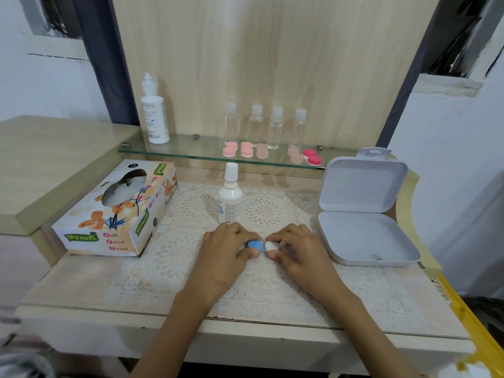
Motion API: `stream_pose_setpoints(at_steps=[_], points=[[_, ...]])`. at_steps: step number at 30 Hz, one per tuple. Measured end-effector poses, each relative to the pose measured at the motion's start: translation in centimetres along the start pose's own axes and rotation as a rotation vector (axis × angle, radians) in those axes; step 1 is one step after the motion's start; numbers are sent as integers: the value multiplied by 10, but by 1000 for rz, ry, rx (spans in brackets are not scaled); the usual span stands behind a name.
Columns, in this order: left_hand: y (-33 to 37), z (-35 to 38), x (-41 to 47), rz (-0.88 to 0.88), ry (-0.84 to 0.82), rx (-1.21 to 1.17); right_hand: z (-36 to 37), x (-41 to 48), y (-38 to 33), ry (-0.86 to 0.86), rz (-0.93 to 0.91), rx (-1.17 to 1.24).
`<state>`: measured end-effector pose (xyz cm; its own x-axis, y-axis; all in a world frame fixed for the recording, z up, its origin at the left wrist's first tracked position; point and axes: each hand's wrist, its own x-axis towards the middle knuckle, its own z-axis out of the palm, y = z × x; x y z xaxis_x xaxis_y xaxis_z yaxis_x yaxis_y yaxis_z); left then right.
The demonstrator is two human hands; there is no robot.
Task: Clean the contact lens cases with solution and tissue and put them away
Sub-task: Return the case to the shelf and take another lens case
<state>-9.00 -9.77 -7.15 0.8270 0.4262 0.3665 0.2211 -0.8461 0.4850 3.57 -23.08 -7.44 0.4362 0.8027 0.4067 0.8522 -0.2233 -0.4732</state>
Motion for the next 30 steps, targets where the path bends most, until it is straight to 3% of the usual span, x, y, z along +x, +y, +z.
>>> stream_pose_setpoints(at_steps=[11,19,30], points=[[2,7,-1,-82,141,-44,-1,-1,-3,-3,7,0],[-1,9,-7,72,16,17,0,-2,-3,17,-10,4],[-1,9,-7,75,23,-43,1,-3,-3,21,-16,8]])
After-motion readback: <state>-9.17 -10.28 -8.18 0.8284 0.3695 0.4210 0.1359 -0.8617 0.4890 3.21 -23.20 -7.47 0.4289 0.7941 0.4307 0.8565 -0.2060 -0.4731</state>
